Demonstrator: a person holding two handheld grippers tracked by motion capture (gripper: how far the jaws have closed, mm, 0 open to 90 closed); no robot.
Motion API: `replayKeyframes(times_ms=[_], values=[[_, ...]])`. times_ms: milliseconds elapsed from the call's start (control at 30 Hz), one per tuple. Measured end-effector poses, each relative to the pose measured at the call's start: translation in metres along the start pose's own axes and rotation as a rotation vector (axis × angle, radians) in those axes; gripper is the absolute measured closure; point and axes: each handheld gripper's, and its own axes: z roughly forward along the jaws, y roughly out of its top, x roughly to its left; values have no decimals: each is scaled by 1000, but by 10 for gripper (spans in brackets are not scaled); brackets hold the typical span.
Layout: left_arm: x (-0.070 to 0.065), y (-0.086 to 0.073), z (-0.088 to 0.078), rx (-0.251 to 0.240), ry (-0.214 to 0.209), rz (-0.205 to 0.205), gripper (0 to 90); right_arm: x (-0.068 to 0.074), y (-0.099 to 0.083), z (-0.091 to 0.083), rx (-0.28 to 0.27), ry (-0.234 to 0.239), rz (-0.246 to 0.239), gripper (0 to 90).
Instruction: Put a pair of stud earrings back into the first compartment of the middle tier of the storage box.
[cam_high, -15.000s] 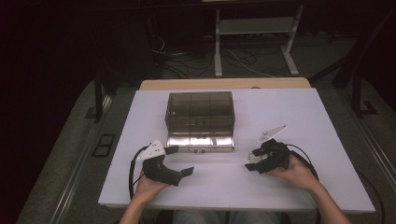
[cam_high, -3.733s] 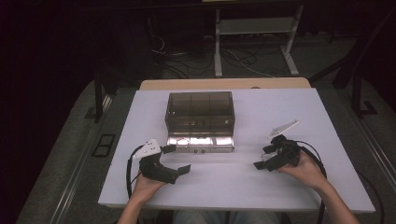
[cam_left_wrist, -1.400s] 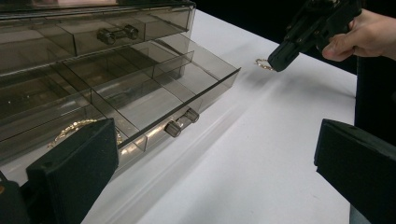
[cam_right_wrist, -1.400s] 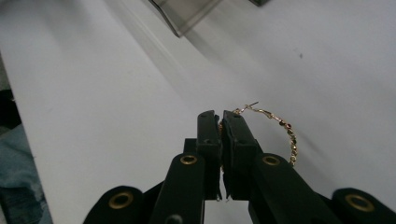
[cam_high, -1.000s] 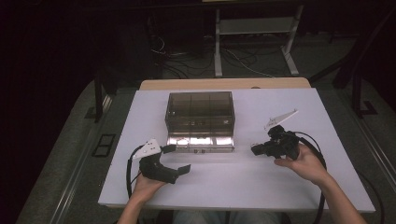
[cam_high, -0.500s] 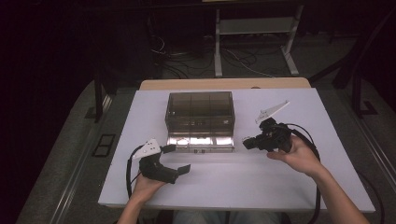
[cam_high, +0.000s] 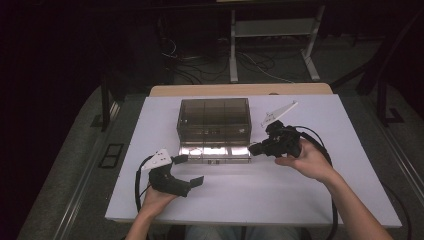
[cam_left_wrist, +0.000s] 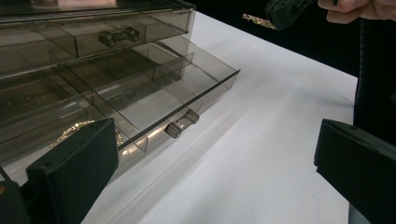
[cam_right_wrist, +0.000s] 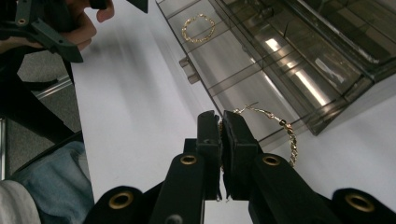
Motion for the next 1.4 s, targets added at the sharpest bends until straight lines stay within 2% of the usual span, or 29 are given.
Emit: replayKeyframes(times_ms=[300, 500, 700, 733, 833, 1033, 1400], values=[[0, 0, -1, -3, 1, -1, 0, 3, 18, 7, -4, 17, -21, 851], [1, 0, -1, -4, 1, -2, 0, 5, 31, 15, 3, 28, -54, 851], [1, 0, -2, -8, 0, -5, 0, 7, 44, 26, 6, 42, -71, 851], [1, 0, -2, -7, 0, -4, 0, 9, 46, 27, 7, 49, -61, 851], [1, 0, -2, -7, 0, -5, 0, 11, 53, 32, 5, 48, -91, 851], [1, 0, -2, -8, 0, -2, 0, 16, 65, 41, 10, 60, -116, 851], [1, 0, -3, -9, -1, -3, 0, 22, 86, 54, 18, 87, -129, 851]])
